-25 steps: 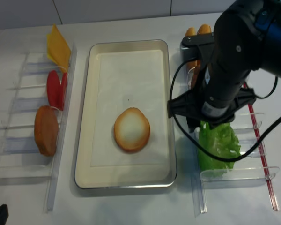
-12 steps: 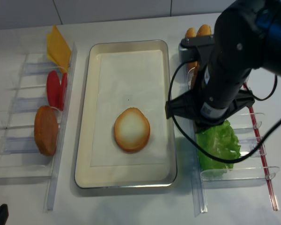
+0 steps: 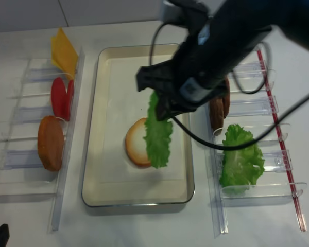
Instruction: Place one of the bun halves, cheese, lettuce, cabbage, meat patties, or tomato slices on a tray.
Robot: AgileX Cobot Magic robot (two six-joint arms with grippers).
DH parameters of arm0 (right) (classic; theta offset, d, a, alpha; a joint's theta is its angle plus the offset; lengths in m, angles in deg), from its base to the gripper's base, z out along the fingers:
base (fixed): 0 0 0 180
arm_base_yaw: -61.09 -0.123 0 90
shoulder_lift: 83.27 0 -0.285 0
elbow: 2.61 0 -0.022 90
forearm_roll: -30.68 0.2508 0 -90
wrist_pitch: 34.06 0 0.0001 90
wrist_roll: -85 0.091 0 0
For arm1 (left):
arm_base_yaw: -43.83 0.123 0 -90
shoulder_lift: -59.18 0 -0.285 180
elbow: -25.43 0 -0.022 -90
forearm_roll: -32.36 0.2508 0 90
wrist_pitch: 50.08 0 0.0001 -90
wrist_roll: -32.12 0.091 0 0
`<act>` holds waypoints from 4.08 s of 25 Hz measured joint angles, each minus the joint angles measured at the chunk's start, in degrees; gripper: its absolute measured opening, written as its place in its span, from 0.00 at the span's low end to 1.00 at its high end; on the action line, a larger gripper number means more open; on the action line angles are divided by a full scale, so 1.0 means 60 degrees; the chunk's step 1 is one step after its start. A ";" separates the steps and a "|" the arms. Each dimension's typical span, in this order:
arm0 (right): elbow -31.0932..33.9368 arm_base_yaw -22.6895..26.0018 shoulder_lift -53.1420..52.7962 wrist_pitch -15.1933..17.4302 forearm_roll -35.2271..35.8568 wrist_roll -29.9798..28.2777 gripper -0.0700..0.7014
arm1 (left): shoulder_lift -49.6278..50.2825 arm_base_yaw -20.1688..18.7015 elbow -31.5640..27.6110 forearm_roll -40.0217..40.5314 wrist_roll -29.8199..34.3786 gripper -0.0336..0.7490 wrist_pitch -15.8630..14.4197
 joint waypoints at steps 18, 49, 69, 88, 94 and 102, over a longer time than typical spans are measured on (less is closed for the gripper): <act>-0.1189 0.0000 0.3391 -0.1131 0.2407 -0.2399 0.11 | 0.0000 0.0000 0.0000 0.0000 0.0000 0.50 0.0000; -0.1249 0.0076 0.3642 -0.0736 -0.1201 -0.0760 0.47 | 0.0000 0.0000 0.0000 0.0000 0.0000 0.50 0.0000; -0.3896 0.0076 0.3286 0.2120 -0.4395 0.0475 0.76 | 0.0000 0.0000 0.0000 0.0000 0.0000 0.50 0.0000; -0.0594 0.0076 -0.3607 0.2370 -0.4955 0.0111 0.70 | 0.0000 0.0000 0.0000 0.0000 0.0000 0.50 0.0000; 0.1158 0.0076 -0.5421 0.2422 -0.4972 0.0111 0.70 | 0.0000 0.0000 0.0000 0.0000 0.0000 0.50 0.0000; 0.2665 0.1091 -0.7262 0.2459 -0.5183 -0.0117 0.70 | 0.0000 0.0000 0.0000 0.0000 0.0000 0.50 0.0000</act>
